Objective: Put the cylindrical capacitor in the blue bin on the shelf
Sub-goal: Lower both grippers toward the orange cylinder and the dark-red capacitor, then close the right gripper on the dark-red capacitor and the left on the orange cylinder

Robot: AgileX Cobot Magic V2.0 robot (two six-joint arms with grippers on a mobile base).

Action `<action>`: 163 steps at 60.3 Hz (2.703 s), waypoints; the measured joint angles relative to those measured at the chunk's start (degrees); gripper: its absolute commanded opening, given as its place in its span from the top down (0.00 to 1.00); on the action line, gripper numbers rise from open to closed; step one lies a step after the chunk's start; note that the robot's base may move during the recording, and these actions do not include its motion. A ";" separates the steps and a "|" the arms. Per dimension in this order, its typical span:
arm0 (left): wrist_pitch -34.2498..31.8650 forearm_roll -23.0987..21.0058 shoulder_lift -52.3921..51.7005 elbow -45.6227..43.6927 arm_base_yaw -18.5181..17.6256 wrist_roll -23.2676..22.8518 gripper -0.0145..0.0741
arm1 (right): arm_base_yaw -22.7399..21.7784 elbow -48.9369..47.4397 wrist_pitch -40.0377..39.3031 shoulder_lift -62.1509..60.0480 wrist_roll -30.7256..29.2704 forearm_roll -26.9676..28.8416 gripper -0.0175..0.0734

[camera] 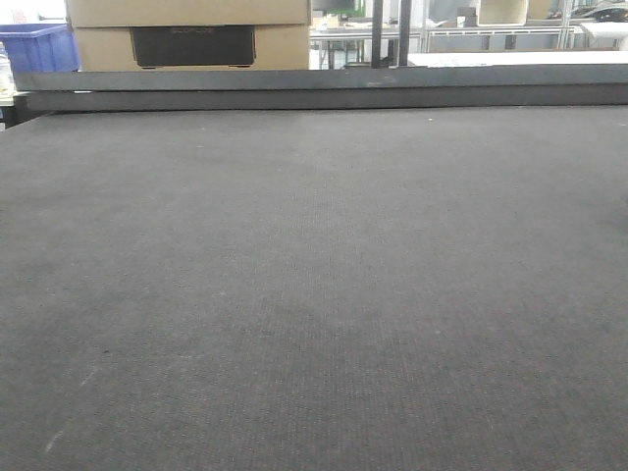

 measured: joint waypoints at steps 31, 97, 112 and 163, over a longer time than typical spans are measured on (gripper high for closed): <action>10.40 -0.17 20.30 -13.29 -0.97 0.00 0.27 | 0.00 -13.96 0.51 36.92 0.00 0.00 0.20; 8.89 -3.74 20.30 -13.38 -1.27 0.00 0.26 | 0.00 -4.23 -62.80 98.33 0.00 4.31 0.18; 8.81 -3.74 20.30 -13.38 -1.27 0.00 0.26 | 0.00 -11.27 -63.43 106.34 0.00 4.20 0.18; 8.66 -3.74 20.30 -13.38 -1.27 0.00 0.26 | 0.00 -15.84 -61.32 110.98 0.00 4.31 0.99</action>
